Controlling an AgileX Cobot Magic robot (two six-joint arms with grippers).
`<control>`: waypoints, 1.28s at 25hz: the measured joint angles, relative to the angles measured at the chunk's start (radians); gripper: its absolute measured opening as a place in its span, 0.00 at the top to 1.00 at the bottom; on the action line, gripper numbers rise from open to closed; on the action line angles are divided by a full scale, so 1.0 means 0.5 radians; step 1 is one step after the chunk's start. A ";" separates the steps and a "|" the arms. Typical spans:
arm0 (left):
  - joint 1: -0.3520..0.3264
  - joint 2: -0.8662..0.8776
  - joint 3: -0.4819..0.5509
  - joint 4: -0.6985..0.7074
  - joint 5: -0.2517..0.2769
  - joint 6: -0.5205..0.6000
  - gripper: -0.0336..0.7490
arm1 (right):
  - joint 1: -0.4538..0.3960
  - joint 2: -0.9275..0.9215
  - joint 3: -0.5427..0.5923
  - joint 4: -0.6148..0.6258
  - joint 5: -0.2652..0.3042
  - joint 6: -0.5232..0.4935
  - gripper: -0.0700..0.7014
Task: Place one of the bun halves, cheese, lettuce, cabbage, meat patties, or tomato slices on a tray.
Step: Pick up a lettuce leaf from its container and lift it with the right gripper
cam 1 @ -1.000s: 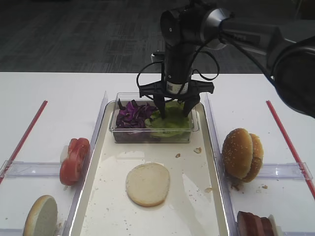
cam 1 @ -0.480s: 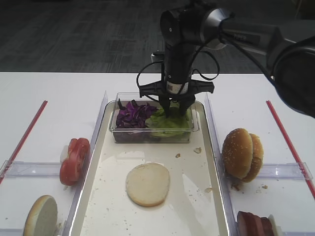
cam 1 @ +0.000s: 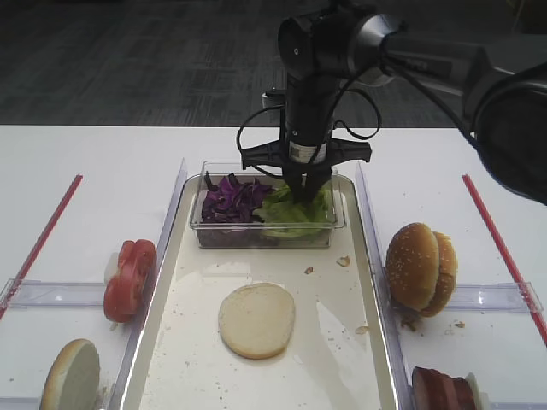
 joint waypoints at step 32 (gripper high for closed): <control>0.000 0.000 0.000 0.000 0.000 0.000 0.17 | 0.004 -0.163 -0.123 0.119 0.012 -0.018 0.84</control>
